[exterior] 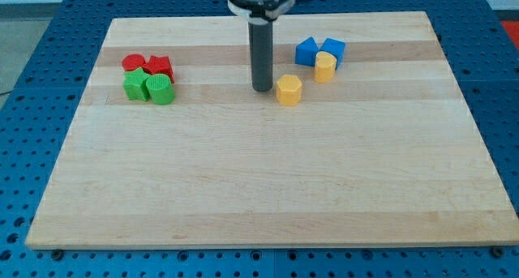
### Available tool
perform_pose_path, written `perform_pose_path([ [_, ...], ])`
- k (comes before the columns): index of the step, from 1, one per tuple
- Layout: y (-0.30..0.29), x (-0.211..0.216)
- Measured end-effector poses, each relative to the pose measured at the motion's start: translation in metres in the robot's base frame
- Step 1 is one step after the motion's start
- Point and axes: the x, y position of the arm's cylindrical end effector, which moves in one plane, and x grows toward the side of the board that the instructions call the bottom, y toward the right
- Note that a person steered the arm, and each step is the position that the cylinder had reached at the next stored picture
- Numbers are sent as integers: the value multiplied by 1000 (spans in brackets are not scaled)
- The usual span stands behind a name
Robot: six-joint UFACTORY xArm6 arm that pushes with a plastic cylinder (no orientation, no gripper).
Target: Move the hexagon into the bottom side of the blue triangle
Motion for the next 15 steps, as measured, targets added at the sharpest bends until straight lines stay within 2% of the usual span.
perform_pose_path([
  [1,-6,17],
  [2,-11,56],
  [3,5,76],
  [4,12,59],
  [5,12,19],
  [6,6,10],
  [7,3,49],
  [8,32,72],
  [9,47,60],
  [10,42,15],
  [11,37,-7],
  [12,25,4],
  [13,-17,2],
  [14,-36,-30],
  [15,-33,-42],
])
